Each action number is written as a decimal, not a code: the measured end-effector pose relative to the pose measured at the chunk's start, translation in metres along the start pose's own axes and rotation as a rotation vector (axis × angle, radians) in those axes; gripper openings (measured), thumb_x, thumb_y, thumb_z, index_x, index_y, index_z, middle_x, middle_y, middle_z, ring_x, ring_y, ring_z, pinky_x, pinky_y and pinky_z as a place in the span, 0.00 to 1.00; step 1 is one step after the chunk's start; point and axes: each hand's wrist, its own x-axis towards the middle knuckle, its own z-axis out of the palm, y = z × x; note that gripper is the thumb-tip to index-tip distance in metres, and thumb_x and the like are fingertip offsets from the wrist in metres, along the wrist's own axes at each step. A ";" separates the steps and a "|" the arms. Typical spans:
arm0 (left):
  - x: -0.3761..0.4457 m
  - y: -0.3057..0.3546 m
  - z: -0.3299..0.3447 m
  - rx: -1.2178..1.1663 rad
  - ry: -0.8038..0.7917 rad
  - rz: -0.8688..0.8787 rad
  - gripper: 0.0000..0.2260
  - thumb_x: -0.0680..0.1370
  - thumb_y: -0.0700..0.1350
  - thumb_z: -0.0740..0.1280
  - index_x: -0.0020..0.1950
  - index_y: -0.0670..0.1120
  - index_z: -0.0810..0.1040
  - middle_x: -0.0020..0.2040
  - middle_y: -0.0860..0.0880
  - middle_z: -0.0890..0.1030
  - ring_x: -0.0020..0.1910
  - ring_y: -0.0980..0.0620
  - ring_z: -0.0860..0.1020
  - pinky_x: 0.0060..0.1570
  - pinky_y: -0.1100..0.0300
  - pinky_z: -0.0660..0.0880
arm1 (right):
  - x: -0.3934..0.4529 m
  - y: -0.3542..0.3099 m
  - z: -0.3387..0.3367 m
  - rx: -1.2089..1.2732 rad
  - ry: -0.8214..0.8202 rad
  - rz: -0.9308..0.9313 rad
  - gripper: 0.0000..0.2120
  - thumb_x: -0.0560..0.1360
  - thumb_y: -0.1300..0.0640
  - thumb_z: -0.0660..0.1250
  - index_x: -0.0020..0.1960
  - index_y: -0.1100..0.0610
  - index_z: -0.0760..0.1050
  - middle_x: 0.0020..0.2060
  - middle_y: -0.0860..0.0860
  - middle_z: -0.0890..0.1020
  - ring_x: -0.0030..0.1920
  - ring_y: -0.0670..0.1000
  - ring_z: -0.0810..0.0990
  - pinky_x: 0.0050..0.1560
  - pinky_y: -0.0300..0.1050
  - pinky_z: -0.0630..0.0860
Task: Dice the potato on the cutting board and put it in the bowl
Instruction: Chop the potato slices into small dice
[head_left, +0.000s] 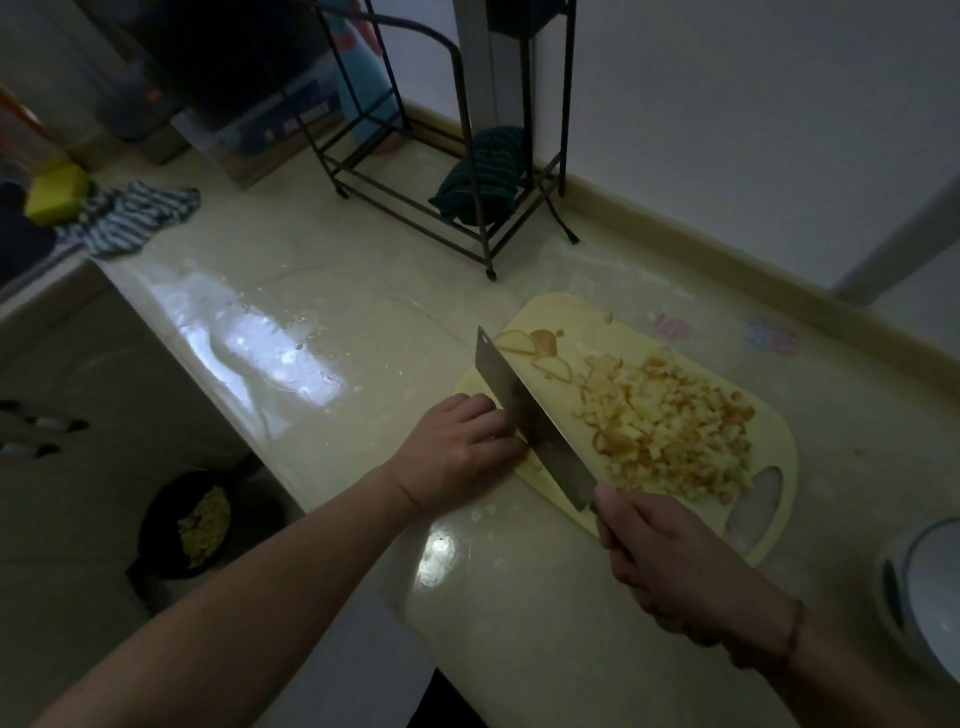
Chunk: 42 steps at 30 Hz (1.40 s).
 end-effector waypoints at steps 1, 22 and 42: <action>-0.001 0.001 0.000 -0.002 -0.001 -0.008 0.12 0.83 0.45 0.63 0.49 0.43 0.84 0.44 0.44 0.81 0.41 0.43 0.77 0.38 0.52 0.72 | -0.002 -0.002 -0.001 0.008 -0.003 -0.015 0.23 0.76 0.36 0.56 0.38 0.55 0.68 0.24 0.49 0.67 0.22 0.48 0.60 0.24 0.36 0.59; 0.000 0.024 0.000 -0.072 -0.004 -0.517 0.11 0.78 0.49 0.67 0.53 0.43 0.84 0.51 0.46 0.81 0.38 0.47 0.80 0.36 0.55 0.79 | -0.014 0.020 0.000 -0.176 0.216 -0.176 0.27 0.69 0.32 0.52 0.35 0.57 0.69 0.21 0.47 0.70 0.20 0.42 0.66 0.21 0.32 0.60; 0.016 0.030 0.009 0.002 0.002 -0.303 0.05 0.74 0.38 0.71 0.48 0.41 0.85 0.44 0.44 0.82 0.41 0.43 0.77 0.38 0.53 0.75 | -0.013 0.024 0.015 -0.344 0.285 -0.335 0.28 0.69 0.32 0.50 0.33 0.56 0.69 0.29 0.44 0.78 0.32 0.45 0.76 0.35 0.37 0.68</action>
